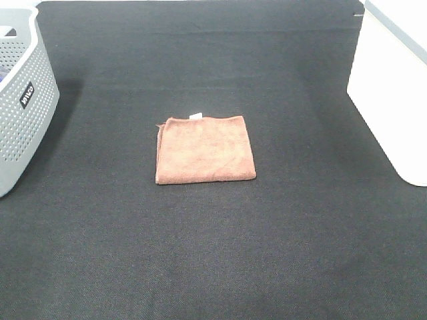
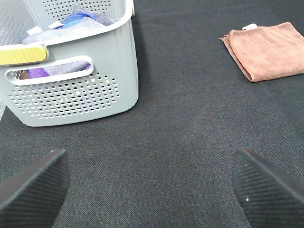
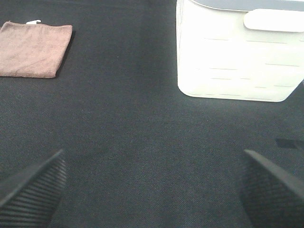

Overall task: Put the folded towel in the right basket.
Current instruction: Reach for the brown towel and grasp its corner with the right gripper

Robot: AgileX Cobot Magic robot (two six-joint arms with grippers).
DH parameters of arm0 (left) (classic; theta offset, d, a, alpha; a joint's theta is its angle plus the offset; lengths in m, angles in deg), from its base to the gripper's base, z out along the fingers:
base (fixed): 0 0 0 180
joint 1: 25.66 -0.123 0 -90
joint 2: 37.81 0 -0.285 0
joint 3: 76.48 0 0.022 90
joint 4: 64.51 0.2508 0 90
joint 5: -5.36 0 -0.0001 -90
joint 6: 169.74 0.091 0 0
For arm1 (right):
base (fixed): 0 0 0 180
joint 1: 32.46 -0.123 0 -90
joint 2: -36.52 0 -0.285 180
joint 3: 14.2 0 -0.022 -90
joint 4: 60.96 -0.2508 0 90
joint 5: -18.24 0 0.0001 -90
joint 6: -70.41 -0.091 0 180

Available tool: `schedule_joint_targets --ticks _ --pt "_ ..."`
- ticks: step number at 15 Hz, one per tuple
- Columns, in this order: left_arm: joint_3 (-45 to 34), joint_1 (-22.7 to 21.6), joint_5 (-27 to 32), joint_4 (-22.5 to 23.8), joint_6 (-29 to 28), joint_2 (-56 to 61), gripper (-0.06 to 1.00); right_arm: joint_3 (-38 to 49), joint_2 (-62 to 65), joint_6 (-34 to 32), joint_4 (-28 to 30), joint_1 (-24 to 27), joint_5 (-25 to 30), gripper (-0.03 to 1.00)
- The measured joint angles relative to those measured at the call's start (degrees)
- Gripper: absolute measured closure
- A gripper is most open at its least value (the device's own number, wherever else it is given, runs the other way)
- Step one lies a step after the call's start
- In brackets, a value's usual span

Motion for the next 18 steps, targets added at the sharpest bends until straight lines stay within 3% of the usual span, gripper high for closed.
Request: schedule_joint_targets --ticks 18 --pt "0.0 0.0 0.0 0.0 0.0 0.0 0.06 0.0 0.0 0.0 0.0 0.0 0.0 0.06"
